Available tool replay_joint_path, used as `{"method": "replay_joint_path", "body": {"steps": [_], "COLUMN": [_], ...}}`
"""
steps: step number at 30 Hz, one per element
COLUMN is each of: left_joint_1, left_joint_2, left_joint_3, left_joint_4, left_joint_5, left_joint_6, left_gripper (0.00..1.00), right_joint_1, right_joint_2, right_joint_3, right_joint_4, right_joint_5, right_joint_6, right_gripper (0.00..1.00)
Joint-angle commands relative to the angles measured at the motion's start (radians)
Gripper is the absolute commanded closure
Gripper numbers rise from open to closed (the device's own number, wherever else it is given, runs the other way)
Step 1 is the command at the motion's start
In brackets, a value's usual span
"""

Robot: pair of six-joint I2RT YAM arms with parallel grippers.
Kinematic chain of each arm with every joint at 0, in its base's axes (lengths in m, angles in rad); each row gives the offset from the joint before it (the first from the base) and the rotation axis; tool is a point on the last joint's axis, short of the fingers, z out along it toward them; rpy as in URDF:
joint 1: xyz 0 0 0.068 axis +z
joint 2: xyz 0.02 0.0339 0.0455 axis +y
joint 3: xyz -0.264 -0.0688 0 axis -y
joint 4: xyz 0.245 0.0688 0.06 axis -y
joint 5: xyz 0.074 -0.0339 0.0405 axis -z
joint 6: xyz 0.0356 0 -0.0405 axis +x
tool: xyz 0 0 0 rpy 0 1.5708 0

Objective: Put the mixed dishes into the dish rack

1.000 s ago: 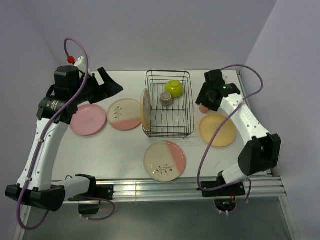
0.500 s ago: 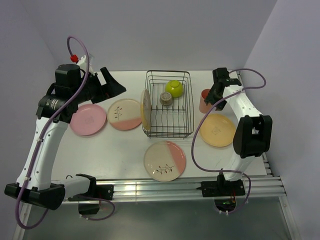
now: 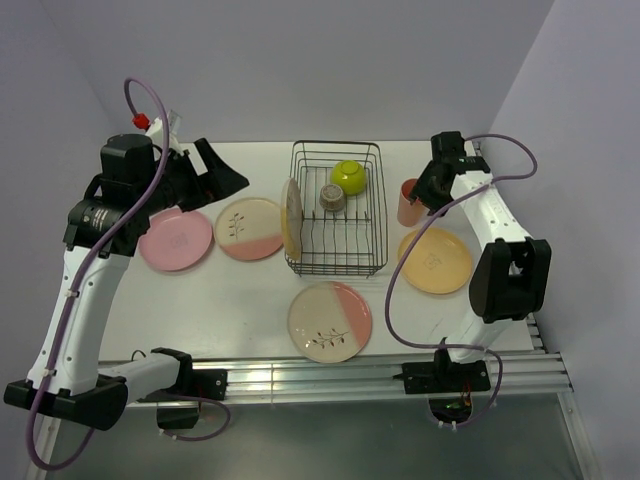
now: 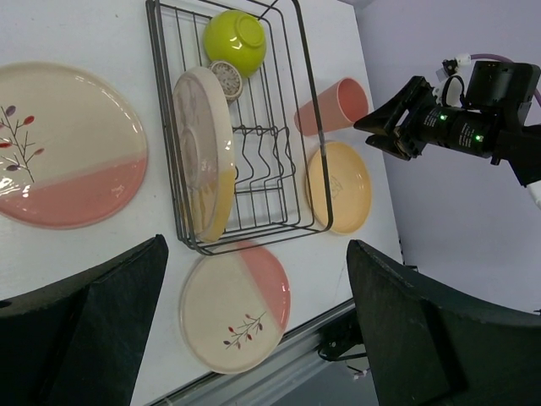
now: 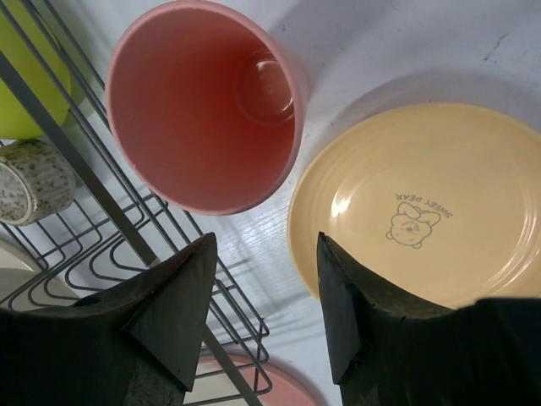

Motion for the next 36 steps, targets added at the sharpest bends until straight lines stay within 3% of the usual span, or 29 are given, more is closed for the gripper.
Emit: {"method": "replay_joint_path", "body": {"steps": [1, 13, 14, 16, 17, 18, 25, 29, 33, 35, 36], "left_joint_1": [-0.004, -0.007, -0.01, -0.015, -0.021, -0.024, -0.031, -0.033, -0.038, -0.045, -0.05], "left_joint_2": [0.002, 0.025, 0.035, 0.047, 0.061, 0.068, 0.11, 0.125, 0.157, 0.176, 0.185], "left_joint_3": [0.02, 0.056, 0.063, 0.086, 0.093, 0.108, 0.084, 0.081, 0.118, 0.127, 0.138], "left_joint_4": [0.017, 0.038, 0.04, 0.04, 0.041, 0.052, 0.248, 0.346, 0.365, 0.342, 0.325], "left_joint_5": [0.02, 0.138, 0.147, 0.171, 0.18, 0.205, 0.404, 0.483, 0.533, 0.515, 0.5], "left_joint_6": [0.0, -0.006, -0.006, -0.003, -0.001, -0.003, -0.09, -0.109, -0.101, -0.111, -0.119], "left_gripper": [0.07, 0.09, 0.1, 0.1, 0.1, 0.09, 0.07, 0.06, 0.06, 0.06, 0.06], "right_joint_1": [-0.021, -0.036, -0.036, -0.036, -0.036, -0.036, -0.036, -0.036, -0.017, 0.069, 0.107], "right_joint_2": [-0.001, 0.172, 0.181, 0.183, 0.177, 0.169, -0.054, -0.173, -0.224, -0.228, -0.236], "right_joint_3": [0.048, 0.129, 0.132, 0.126, 0.122, 0.12, 0.114, 0.145, 0.18, 0.224, 0.273], "right_joint_4": [0.015, 0.036, 0.033, 0.033, 0.035, 0.038, 0.056, 0.016, -0.043, -0.102, -0.149], "right_joint_5": [0.008, 0.009, 0.003, 0.006, 0.015, 0.024, -0.038, -0.227, -0.527, -0.484, -0.374], "right_joint_6": [0.009, -0.003, -0.007, -0.008, -0.01, -0.013, 0.007, 0.053, 0.059, 0.009, -0.029], "right_gripper": [0.42, 0.46, 0.61, 0.81, 0.97, 1.0, 1.0, 1.0, 1.0, 1.0, 1.0]}}
